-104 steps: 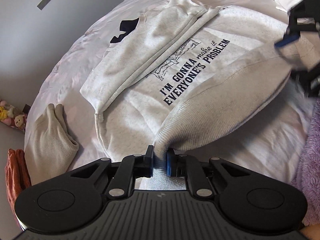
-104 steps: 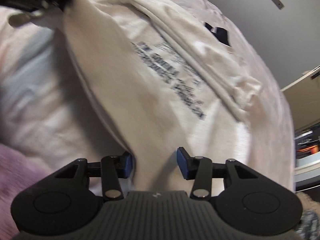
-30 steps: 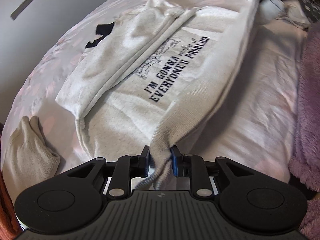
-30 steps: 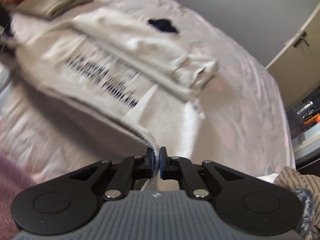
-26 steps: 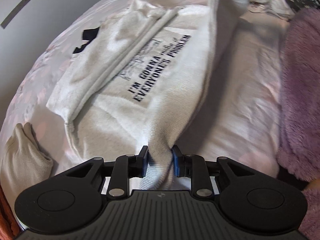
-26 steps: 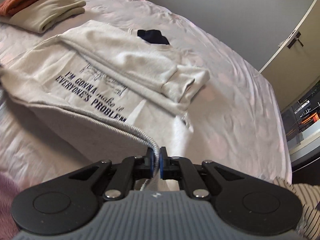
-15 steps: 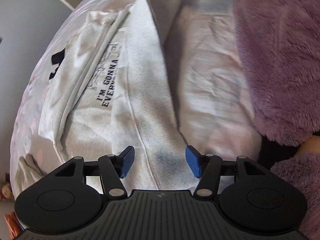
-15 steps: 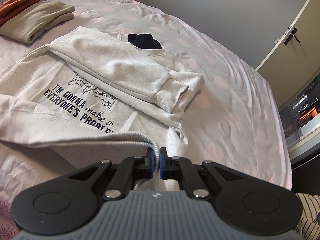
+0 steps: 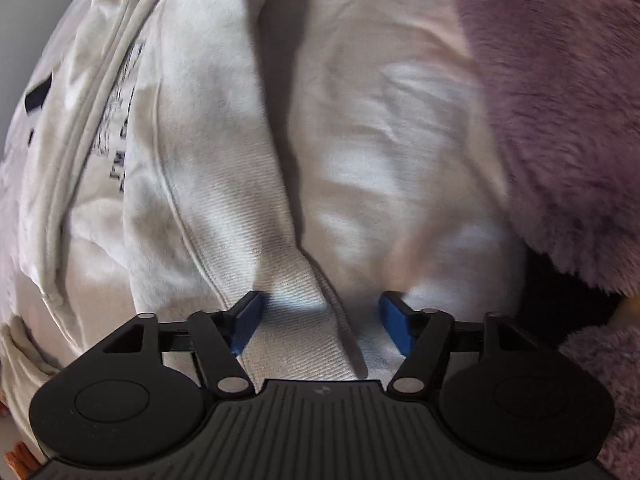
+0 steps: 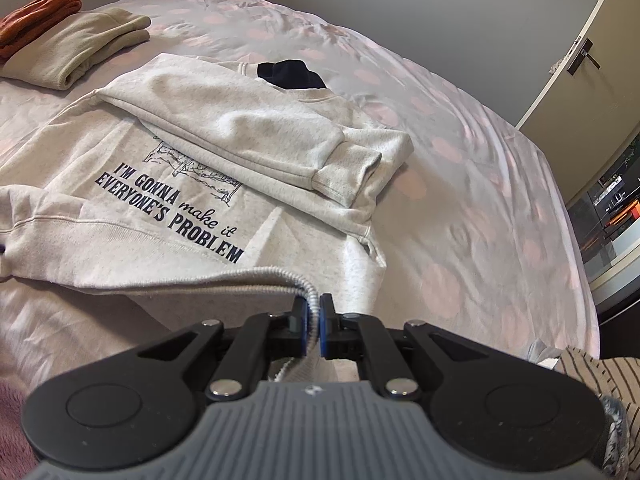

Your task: Fold clothes

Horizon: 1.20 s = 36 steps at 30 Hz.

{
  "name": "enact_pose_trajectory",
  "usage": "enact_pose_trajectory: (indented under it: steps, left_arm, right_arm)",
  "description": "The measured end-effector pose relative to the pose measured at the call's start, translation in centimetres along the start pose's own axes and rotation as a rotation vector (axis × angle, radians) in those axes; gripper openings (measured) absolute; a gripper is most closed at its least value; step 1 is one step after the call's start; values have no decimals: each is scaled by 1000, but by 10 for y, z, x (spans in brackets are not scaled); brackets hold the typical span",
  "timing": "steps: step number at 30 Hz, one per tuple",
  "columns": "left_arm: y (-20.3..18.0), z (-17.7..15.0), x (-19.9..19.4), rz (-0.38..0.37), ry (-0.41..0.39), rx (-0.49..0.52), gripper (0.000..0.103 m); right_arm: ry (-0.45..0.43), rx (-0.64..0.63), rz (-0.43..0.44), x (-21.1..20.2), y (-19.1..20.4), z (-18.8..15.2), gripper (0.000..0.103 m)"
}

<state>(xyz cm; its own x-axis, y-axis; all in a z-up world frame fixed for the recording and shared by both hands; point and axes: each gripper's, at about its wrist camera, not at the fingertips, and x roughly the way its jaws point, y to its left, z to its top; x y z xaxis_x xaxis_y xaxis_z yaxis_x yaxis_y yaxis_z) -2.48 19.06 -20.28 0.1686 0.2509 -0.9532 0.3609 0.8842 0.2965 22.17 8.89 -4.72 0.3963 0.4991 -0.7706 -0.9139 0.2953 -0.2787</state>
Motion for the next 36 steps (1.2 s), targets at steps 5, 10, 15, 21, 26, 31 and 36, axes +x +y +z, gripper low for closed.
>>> enact_pose_trajectory:
  steps: [5, 10, 15, 21, 26, 31, 36]
  left_arm:
    - [24, -7, 6, -53, 12, -122, 75]
    - [34, -15, -4, 9, 23, -180, 20]
    - [49, -27, -28, 97, -9, -264, 16]
    - [78, -59, -95, 235, -162, -471, 15]
    - [75, -65, -141, 314, -310, -548, 14]
    - [65, -60, -173, 456, -414, -508, 13]
    - [63, -67, -211, 521, -494, -520, 11]
  right_arm:
    - [2, 8, 9, -3, 0, -11, 7]
    - [4, -10, 10, -7, 3, -21, 7]
    - [5, -43, -5, -14, 9, -29, 7]
    - [-39, -167, -55, -41, 32, -48, 6]
    - [-93, -264, -107, -77, 56, -71, 6]
    - [-184, -318, -239, -117, 69, -78, 6]
    - [-253, -306, -318, -156, 66, -67, 5]
